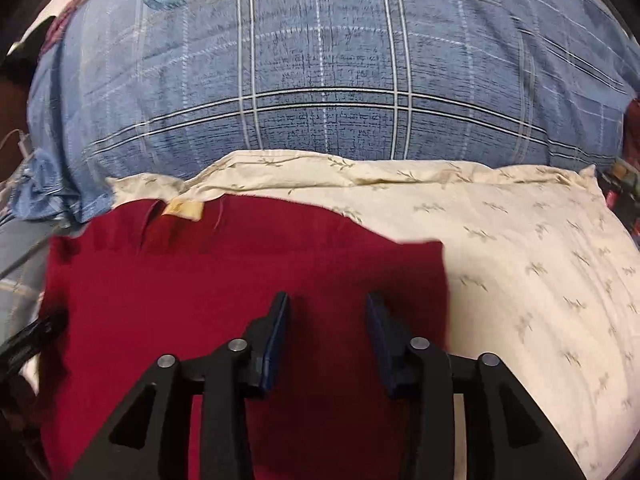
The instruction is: Fold small clothes
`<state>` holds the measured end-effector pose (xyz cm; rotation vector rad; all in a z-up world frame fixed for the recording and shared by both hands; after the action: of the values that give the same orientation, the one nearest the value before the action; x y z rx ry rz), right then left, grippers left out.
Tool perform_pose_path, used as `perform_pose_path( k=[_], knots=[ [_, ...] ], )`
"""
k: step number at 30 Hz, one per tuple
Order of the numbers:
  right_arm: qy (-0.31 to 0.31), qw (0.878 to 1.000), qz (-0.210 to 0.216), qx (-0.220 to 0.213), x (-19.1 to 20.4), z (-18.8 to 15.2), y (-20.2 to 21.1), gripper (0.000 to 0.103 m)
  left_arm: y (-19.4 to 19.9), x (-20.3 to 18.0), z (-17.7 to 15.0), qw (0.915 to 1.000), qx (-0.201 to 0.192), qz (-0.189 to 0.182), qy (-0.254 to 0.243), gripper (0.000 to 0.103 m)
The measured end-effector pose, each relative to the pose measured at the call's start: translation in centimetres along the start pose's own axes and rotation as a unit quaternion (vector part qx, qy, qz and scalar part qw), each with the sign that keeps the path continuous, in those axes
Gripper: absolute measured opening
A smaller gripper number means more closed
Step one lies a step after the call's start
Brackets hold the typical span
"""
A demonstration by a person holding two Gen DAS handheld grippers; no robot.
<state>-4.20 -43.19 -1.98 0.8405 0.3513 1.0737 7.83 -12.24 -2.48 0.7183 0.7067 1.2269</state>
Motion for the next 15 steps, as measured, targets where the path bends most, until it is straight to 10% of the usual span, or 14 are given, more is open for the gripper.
perform_pose_path(
  k=[15],
  knots=[
    [-0.009, 1.0, -0.007, -0.001, -2.6, -5.9, 7.3, 0.057, 5.1, -0.2, -2.3, 0.998, -0.048, 0.031, -0.027, 0.09]
  ],
)
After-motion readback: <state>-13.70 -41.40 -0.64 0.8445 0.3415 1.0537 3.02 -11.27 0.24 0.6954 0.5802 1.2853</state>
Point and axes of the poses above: each gripper's, at about its wrist camera, not at the fingertips, and y roughly against the way its jaws point, x to its left, z to its top, the point moved 7 cm from there along -y, roughly the way its jaws point, and after that the axes turned 4 degrees about z, right-handed, at the moved point
